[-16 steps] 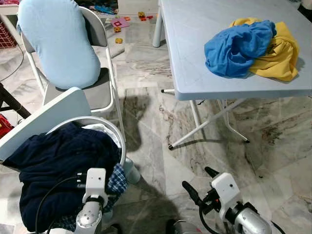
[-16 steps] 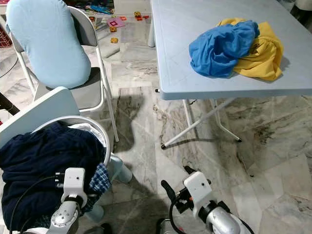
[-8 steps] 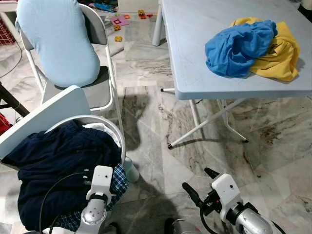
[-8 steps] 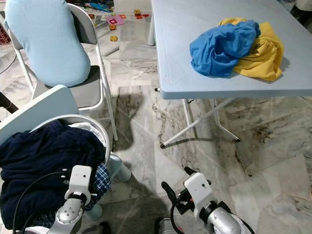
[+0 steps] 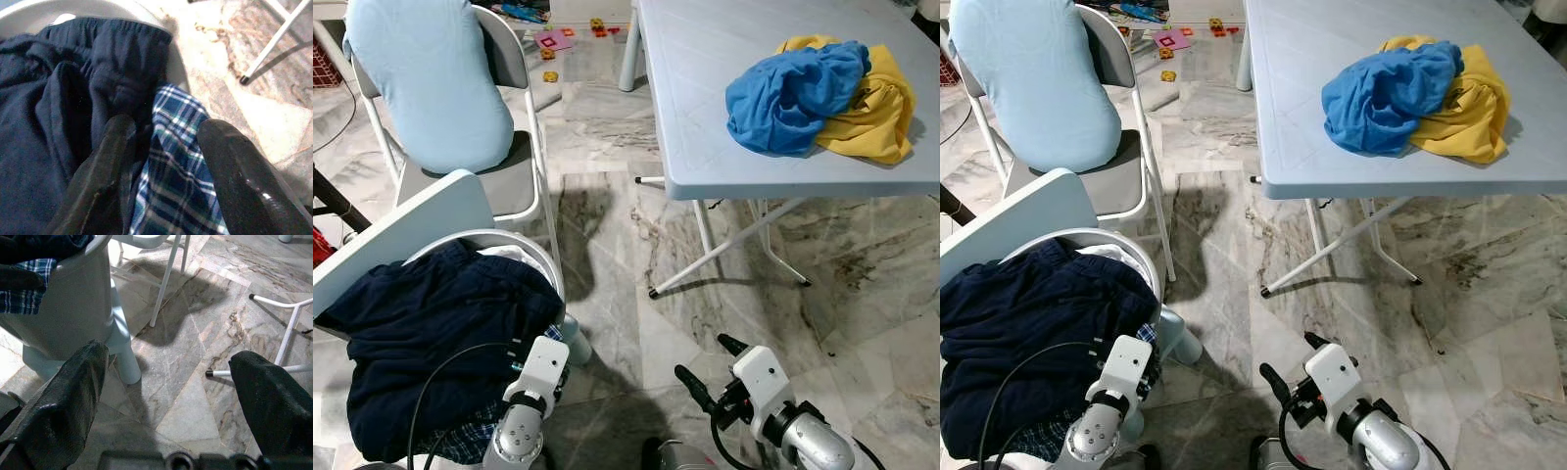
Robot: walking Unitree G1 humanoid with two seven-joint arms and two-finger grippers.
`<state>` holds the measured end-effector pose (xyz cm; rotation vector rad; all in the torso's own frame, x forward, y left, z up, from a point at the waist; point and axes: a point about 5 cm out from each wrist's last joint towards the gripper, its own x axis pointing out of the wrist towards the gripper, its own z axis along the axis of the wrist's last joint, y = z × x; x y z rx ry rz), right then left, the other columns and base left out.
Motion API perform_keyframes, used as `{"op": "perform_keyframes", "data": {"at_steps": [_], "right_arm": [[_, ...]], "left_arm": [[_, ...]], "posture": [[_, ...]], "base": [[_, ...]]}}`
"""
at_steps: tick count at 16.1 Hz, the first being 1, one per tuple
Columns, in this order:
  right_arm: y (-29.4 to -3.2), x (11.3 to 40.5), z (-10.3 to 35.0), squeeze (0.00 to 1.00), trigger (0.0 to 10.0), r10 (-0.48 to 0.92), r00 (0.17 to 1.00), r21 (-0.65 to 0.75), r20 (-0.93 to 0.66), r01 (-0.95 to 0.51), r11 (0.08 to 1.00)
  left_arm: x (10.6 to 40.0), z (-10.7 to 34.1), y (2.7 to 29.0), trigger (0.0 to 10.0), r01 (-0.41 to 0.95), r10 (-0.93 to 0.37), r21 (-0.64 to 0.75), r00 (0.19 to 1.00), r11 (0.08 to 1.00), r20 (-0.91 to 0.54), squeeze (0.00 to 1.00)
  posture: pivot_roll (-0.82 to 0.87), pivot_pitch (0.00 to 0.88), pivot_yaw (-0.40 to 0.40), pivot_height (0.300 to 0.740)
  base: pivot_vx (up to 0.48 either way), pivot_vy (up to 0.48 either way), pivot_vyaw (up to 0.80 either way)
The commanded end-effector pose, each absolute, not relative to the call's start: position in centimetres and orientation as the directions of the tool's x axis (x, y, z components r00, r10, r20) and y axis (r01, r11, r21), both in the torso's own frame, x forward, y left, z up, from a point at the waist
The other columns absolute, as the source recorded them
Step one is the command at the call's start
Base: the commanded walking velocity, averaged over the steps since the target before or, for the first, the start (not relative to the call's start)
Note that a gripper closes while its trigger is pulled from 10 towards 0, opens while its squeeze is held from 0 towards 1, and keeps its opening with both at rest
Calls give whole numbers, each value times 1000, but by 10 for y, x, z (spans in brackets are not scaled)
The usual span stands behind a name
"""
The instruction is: Hang hanger
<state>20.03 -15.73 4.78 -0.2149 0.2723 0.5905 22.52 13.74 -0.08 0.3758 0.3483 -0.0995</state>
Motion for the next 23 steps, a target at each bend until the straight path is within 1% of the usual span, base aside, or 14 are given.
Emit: {"op": "perform_keyframes", "data": {"at_steps": [1,4,6,9,10,14,17,18,19,21,22,23], "right_arm": [[-158,197,45,0,10000,519,789,-124,-329,-581,805],[-158,197,44,0,10000,523,786,-124,-329,-585,801],[-157,197,44,0,10000,525,786,-128,-327,-587,800],[-157,197,44,0,10000,525,786,-128,-327,-587,799],[-156,195,44,0,10000,525,786,-130,-327,-588,798],[-156,193,44,0,10000,521,788,-131,-328,-585,801],[-154,194,45,0,10000,522,789,-133,-324,-585,800],[-154,194,45,0,10000,523,789,-133,-324,-585,800],[-154,193,45,0,10000,521,790,-134,-323,-584,801],[-156,192,45,0,10000,518,791,-134,-326,-581,803],[-156,192,45,0,10000,518,791,-135,-327,-581,803],[-156,192,45,0,10000,517,791,-135,-327,-581,803]], "left_arm": [[224,-1,137,10000,160,-23,331,924,930,-382,1000],[237,5,139,10000,159,-24,313,919,936,-393,1000],[254,13,139,10000,160,-24,327,924,931,-382,1000],[270,22,139,10000,154,-22,339,931,928,-363,1000],[274,21,139,10000,160,-22,333,924,929,-382,1000],[276,16,140,10000,177,-31,311,905,934,-423,1000],[282,13,134,10000,230,-78,298,892,927,-445,1000],[283,12,135,10000,223,-71,299,892,928,-447,1000],[288,13,139,10000,213,-50,327,896,921,-441,0],[294,17,142,9882,196,-43,319,902,927,-429,0],[294,16,142,0,196,-47,308,901,931,-432,0],[294,16,142,0,196,-47,306,900,931,-434,0]], "posture": [[-131,199,-75,740],[-135,198,-73,740],[-138,200,-69,740],[-148,200,-62,740],[-152,201,-59,740],[-158,200,-54,740],[-158,199,-53,740],[-159,200,-53,740],[-163,201,-52,740],[-166,201,-52,740],[-167,201,-51,740],[-167,201,-51,740]], "base": [[0,0,0],[0,0,0],[0,0,0],[0,0,0],[0,0,0],[0,0,0],[0,0,0],[0,0,0],[0,0,0],[0,0,0],[0,0,0],[0,0,0]]}}
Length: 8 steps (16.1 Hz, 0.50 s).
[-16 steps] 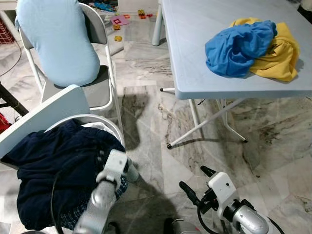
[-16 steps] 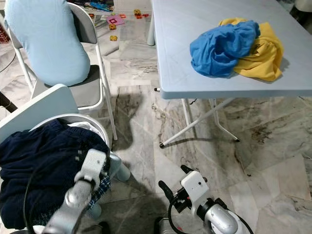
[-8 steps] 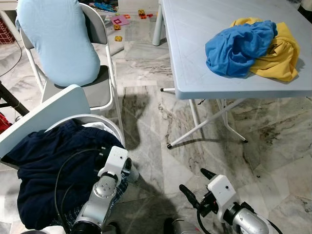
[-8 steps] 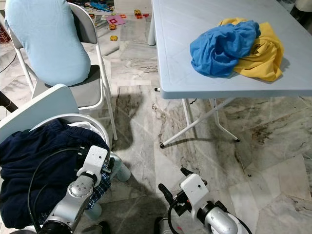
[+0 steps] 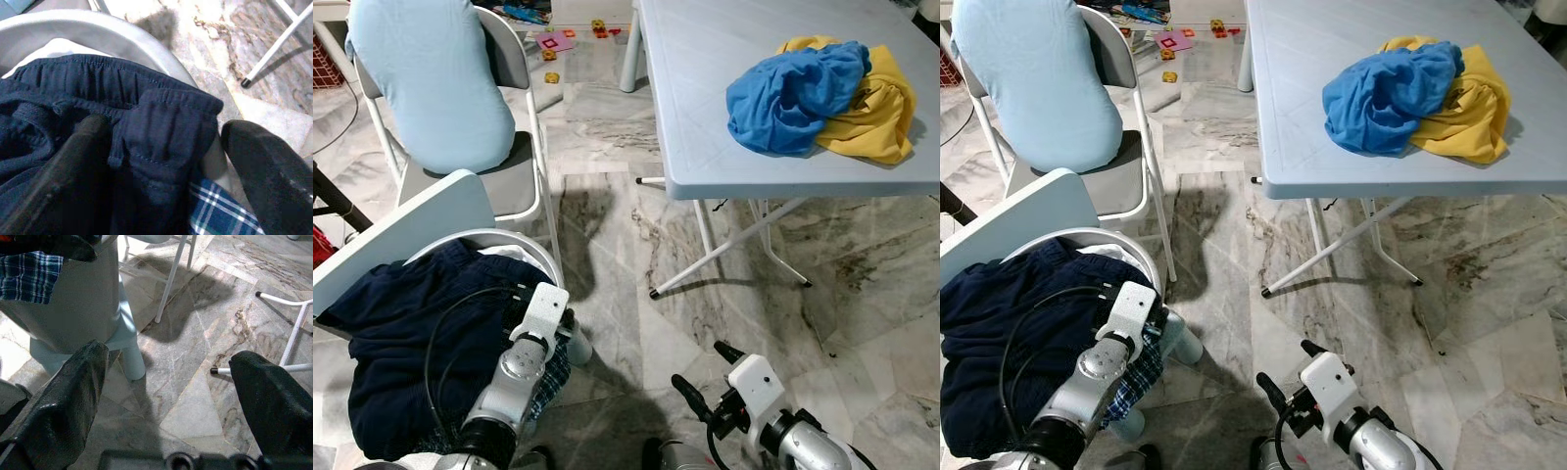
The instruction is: Hang hanger
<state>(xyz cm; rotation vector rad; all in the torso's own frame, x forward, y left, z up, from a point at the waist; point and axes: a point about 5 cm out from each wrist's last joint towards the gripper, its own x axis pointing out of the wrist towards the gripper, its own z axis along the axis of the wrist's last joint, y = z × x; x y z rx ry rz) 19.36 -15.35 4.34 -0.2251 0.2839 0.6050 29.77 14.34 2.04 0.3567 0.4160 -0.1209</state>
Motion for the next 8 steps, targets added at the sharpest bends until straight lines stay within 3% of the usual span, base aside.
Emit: {"op": "perform_keyframes", "data": {"at_steps": [1,8], "right_arm": [[-156,192,45,0,10000,515,793,-136,-326,-578,804],[-155,192,45,0,10000,515,793,-136,-324,-578,805]], "left_arm": [[294,15,144,0,185,-31,319,901,930,-433,0],[291,8,146,0,171,-22,302,898,938,-439,0]], "posture": [[-169,200,-49,740],[-168,200,-52,740]], "base": [[0,0,0],[0,0,0]]}}
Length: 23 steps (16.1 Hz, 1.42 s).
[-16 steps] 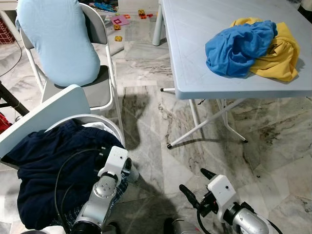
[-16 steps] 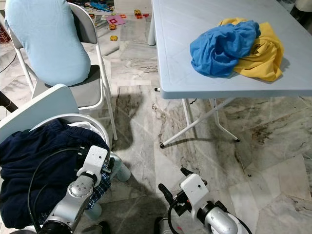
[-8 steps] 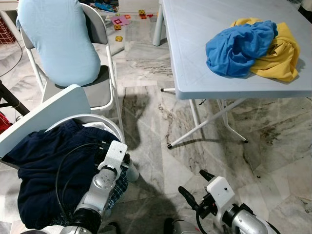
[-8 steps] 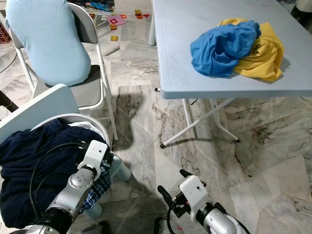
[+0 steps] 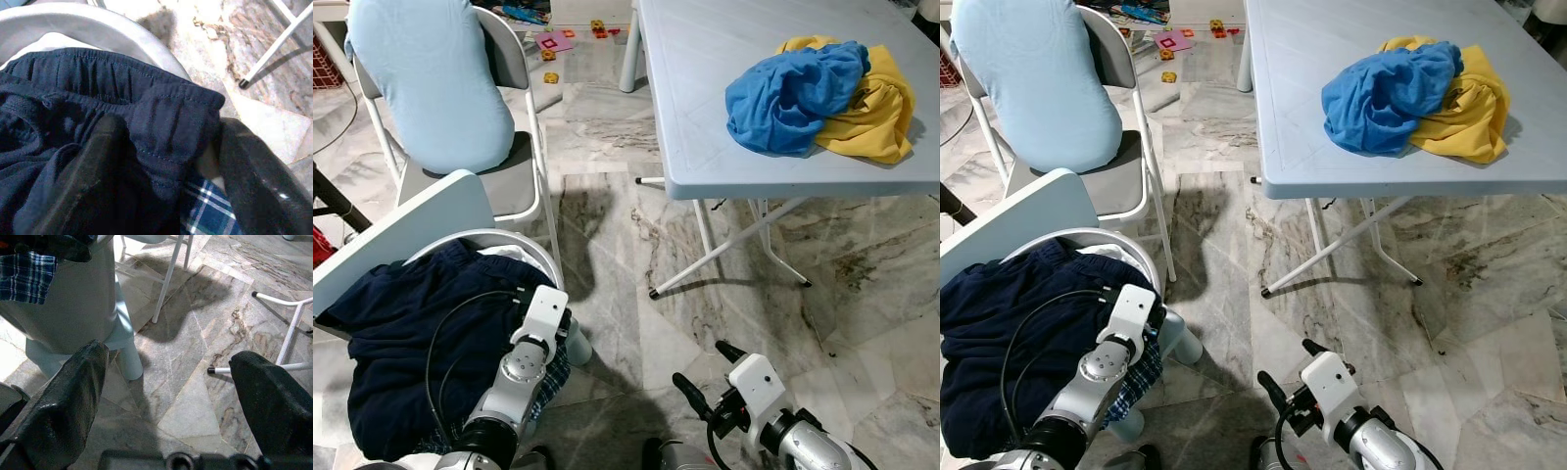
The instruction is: Hang hanger
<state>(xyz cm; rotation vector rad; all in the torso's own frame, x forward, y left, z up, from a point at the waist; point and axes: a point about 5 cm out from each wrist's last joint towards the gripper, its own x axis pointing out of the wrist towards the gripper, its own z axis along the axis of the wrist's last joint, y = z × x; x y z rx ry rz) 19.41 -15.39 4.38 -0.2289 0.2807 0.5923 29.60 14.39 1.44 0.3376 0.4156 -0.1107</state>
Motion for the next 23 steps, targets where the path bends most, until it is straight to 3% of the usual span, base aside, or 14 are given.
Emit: {"op": "perform_keyframes", "data": {"at_steps": [1,10,18,23], "right_arm": [[-155,192,45,0,10000,515,793,-136,-325,-578,805],[-156,192,46,0,10000,511,795,-139,-328,-575,806],[-152,196,44,0,10000,520,791,-137,-323,-583,801],[-152,198,42,0,10000,523,788,-135,-324,-586,799]], "left_arm": [[292,8,146,0,175,-25,307,899,935,-438,0],[294,4,149,0,194,-30,332,896,923,-443,0],[291,15,157,0,28,94,404,956,914,-279,0],[286,16,143,0,64,31,359,967,931,-253,0]], "posture": [[-168,200,-52,740],[-175,198,-52,740],[-151,185,-52,740],[-141,182,-48,740]], "base": [[0,0,0],[0,0,0],[0,0,0],[0,0,0]]}}
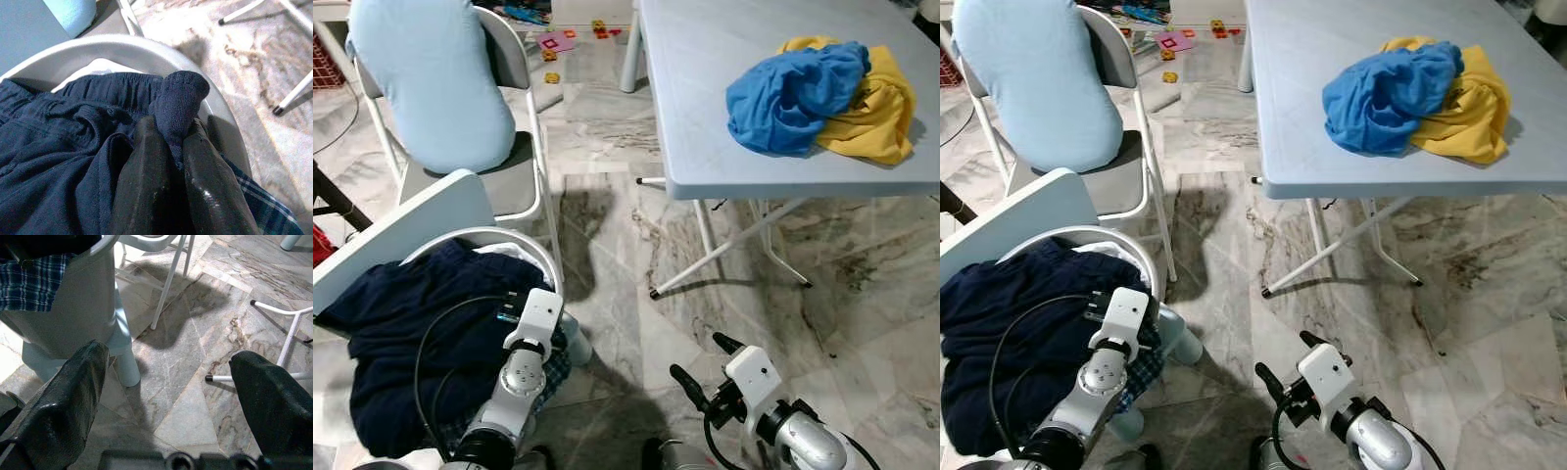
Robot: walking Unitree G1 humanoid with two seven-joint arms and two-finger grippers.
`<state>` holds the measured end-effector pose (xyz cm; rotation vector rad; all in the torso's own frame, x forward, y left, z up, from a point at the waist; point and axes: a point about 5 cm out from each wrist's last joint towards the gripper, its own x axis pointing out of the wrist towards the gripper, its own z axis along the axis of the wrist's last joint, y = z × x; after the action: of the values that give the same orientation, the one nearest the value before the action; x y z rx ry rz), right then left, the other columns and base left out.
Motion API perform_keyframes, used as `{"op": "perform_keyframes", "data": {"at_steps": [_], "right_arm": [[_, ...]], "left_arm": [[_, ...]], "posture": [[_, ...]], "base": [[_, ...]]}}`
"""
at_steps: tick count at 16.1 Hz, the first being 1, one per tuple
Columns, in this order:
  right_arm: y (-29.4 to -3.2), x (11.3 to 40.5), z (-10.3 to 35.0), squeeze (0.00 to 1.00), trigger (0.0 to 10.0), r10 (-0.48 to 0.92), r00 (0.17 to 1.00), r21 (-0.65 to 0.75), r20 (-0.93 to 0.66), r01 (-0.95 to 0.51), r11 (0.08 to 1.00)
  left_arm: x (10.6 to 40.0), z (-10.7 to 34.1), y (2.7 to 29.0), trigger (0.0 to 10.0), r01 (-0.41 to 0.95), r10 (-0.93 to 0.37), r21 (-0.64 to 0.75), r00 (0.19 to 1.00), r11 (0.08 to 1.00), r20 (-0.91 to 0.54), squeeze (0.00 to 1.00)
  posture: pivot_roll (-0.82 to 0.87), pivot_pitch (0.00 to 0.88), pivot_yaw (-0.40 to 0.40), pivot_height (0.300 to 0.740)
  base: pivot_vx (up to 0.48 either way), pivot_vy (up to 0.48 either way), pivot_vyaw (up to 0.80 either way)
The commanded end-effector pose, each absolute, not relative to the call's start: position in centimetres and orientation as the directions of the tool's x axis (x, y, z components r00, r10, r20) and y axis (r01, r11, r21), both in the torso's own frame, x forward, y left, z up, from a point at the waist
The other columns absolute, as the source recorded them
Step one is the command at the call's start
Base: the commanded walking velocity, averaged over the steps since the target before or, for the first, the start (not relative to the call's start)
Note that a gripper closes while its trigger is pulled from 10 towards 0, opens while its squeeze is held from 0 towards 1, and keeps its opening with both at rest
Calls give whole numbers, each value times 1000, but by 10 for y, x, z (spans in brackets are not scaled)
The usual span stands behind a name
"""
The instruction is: Hang hanger
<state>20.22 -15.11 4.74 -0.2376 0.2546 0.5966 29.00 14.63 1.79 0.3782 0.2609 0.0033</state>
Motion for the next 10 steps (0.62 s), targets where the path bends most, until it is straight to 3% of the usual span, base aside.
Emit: {"op": "perform_keyframes", "data": {"at_steps": [1,4,5,10], "right_arm": [[-151,198,42,0,10000,524,788,-135,-325,-587,799],[-152,199,41,0,10000,521,789,-136,-325,-584,800],[-152,200,40,0,10000,521,790,-136,-323,-583,801],[-140,213,39,0,10000,528,801,-121,-282,-576,809]], "left_arm": [[286,16,141,0,67,23,350,969,934,-247,0],[287,28,137,0,56,1,339,986,939,-166,0],[289,48,132,0,72,-59,382,997,921,-45,0],[286,106,129,0,36,-193,522,949,852,248,0]], "posture": [[-142,181,-46,740],[-138,178,-44,740],[-129,173,-44,740],[-65,154,-29,740]], "base": [[0,0,0],[0,0,0],[0,0,0],[0,0,0]]}}
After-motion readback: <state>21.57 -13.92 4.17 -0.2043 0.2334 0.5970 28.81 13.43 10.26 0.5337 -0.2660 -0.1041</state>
